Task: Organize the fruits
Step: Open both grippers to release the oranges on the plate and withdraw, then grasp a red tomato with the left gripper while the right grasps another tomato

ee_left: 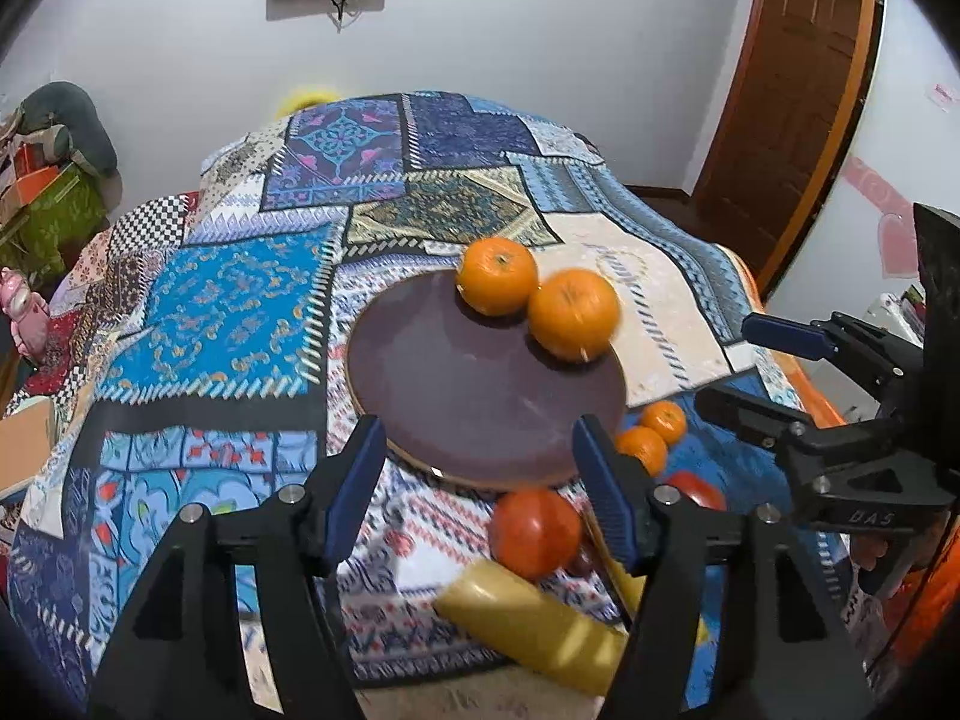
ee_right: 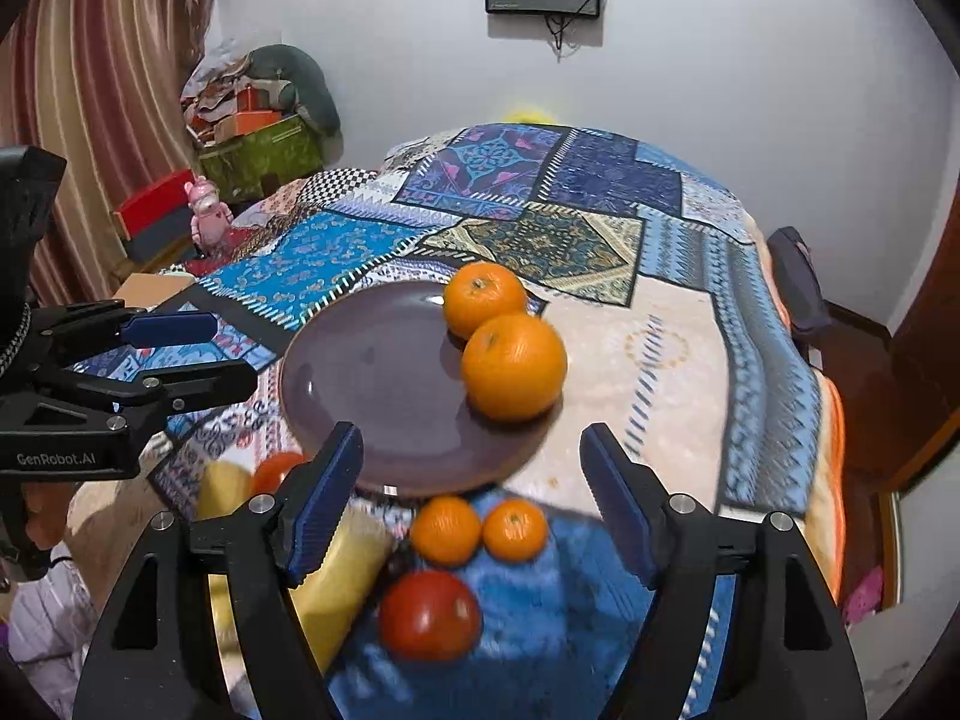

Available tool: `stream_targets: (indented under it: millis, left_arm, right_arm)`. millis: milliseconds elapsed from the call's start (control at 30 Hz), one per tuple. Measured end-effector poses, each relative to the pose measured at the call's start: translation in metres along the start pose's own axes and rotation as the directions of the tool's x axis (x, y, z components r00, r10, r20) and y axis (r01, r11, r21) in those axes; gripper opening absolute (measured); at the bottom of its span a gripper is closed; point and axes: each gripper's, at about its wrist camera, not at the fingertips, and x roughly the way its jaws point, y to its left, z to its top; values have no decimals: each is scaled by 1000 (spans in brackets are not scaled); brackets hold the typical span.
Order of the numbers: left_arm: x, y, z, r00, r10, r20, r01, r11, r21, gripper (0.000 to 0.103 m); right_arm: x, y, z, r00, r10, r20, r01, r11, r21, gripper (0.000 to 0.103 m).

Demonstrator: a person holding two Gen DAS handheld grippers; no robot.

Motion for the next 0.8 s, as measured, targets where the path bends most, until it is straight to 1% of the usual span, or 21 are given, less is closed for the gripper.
stream_targets:
  millis: [267, 533, 800]
  left_arm:
    - [4, -13, -25, 999, -20, -51, 21, 1000, 14, 65]
    - [25, -14, -42, 994, -22, -103, 23, 1000, 10, 65]
    - [47, -14, -47, 991, -25, -131, 25, 1000, 1, 65]
  right_arm:
    - [-6, -10, -30, 1000, 8, -19, -7, 998, 58, 72]
    - [3, -7, -58, 998, 19, -64, -15, 998, 65, 72]
    - [17, -7, -71, 991, 75, -109, -64, 993, 97, 72]
